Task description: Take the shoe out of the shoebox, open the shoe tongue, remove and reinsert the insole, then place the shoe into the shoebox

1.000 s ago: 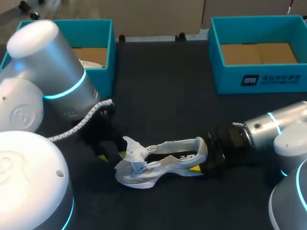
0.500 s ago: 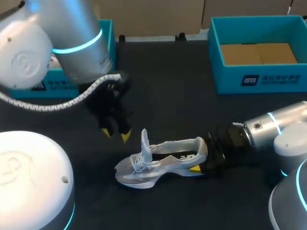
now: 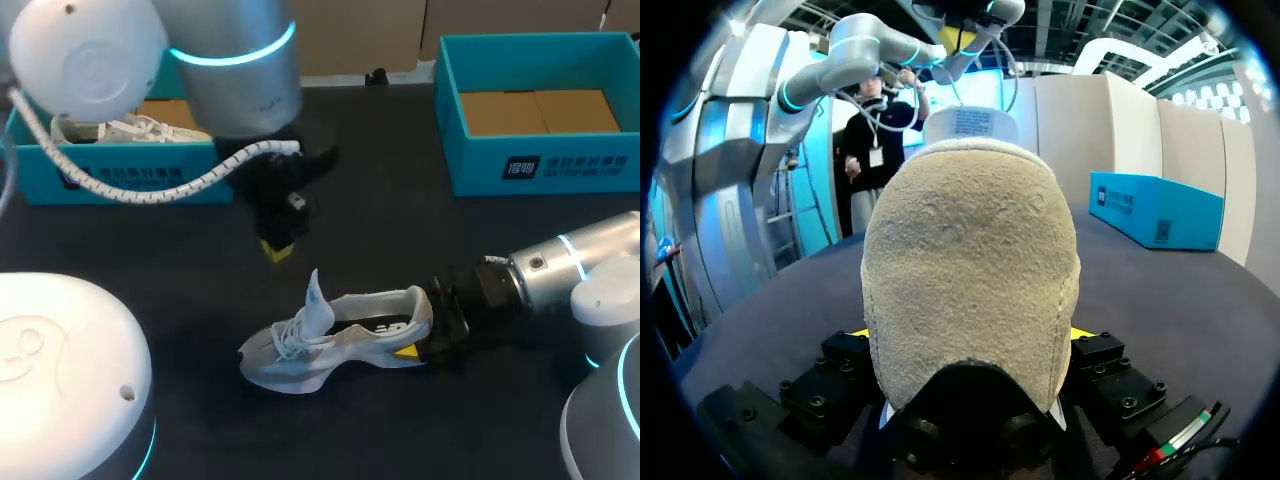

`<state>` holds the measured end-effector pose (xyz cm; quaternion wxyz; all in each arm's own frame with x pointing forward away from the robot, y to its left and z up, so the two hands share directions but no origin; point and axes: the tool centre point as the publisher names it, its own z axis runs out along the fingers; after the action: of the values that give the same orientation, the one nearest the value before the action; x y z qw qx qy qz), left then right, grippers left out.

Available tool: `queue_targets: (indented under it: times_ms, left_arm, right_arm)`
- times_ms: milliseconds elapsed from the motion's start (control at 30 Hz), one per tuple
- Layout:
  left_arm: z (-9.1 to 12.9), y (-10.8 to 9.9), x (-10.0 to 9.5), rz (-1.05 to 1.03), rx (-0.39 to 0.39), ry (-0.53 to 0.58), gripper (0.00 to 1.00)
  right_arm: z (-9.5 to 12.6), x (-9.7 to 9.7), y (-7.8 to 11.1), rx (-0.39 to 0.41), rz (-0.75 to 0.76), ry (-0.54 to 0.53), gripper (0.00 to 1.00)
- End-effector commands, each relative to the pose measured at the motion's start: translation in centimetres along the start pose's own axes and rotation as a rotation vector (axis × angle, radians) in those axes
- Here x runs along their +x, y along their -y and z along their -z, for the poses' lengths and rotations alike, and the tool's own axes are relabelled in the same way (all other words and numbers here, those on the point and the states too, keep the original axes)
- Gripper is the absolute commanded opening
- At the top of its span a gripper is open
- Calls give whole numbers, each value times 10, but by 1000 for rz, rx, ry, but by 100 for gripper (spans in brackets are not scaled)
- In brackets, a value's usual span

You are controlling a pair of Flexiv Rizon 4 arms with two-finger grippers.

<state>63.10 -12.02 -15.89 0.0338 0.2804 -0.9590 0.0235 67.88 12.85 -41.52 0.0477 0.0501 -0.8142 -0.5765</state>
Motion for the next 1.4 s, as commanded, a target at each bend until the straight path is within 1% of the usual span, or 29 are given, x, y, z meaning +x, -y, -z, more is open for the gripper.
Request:
queue_targets:
  times_ms: [33,267,333,367,400,433,500,567,600,667,1033,1100,1167,1200,1300,1400]
  left_arm:
    - [4,13,4,-249,-198,151,0]
    - [4,13,4,-249,-198,151,0]
    - [-10,22,4,-304,-204,185,0]
    - [-14,27,2,-321,-170,207,0]
    - [-19,33,1,-324,-153,222,0]
    - [-22,37,1,-378,-146,186,0]
    - [-30,46,1,-391,-87,199,0]
    - [-39,55,4,-424,-72,132,0]
    - [-43,59,5,-448,-60,112,0]
    - [-53,73,9,-455,-68,87,0]
    - [-53,73,9,-455,-68,87,0]
    - [-64,74,13,-503,-42,96,0]
    - [-78,79,15,-532,-10,64,0]
    - [-86,81,17,-533,-6,69,0]
    - [-108,86,22,-549,17,30,0]
    - [-124,94,20,-566,34,-3,0]
  right_arm:
    - [0,1,0,2,1,1,0]
    - [0,1,0,2,1,1,0]
    - [0,1,0,2,1,1,0]
    - [0,1,0,2,1,1,0]
    - [0,1,0,2,1,1,0]
    - [0,1,0,2,1,1,0]
    - [0,1,0,2,1,1,0]
    - [0,1,0,2,1,1,0]
    - [0,1,0,2,1,1,0]
    - [0,1,0,2,1,1,0]
    - [0,1,0,2,1,1,0]
    - [0,1,0,2,1,1,0]
    - [0,1,0,2,1,1,0]
    - [0,1,0,2,1,1,0]
    - [0,1,0,2,1,1,0]
    - [0,1,0,2,1,1,0]
